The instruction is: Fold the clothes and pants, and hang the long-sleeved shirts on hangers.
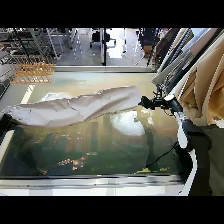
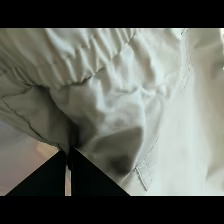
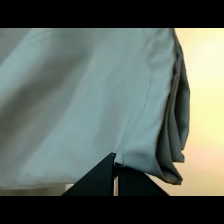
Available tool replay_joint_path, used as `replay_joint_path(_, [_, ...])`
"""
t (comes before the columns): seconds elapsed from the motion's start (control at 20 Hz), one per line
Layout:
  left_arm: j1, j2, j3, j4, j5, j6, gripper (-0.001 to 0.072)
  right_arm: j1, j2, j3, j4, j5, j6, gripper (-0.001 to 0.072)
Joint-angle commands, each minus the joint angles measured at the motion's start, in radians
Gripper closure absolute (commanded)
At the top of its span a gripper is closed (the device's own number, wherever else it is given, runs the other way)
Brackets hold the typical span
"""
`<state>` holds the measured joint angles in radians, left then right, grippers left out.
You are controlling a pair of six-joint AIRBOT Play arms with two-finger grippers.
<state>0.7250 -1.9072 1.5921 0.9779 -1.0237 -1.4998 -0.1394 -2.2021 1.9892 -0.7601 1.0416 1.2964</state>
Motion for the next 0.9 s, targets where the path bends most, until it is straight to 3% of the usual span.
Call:
replay_joint_path(0.0, [0.013,0.017,0.0,0.019,-0.133,0.068,0.07,-0.009,0.024,0.012,-0.261,0.289,0.0,0.0702])
replay_joint_path(0.2, [0.028,0.061,0.0,0.267,-0.297,0.074,0.0701,-0.009,0.071,-0.016,-0.407,0.531,-0.008,0.0702])
replay_joint_path(0.35, [0.04,0.092,-0.001,0.513,-0.381,0.079,0.07,-0.009,0.193,-0.142,-0.49,0.575,-0.008,0.0702])
replay_joint_path(0.5, [0.051,0.104,-0.001,0.66,-0.444,0.142,0.07,-0.009,0.362,-0.37,-0.502,0.592,-0.009,0.0701])
replay_joint_path(0.8, [0.054,0.104,-0.003,0.648,-0.552,0.184,0.0696,-0.008,0.679,-0.898,-0.42,0.473,-0.044,0.0697])
replay_joint_path(0.85, [0.054,0.106,-0.002,0.634,-0.561,0.183,0.0678,-0.008,0.717,-0.925,-0.399,0.465,-0.058,0.0599])
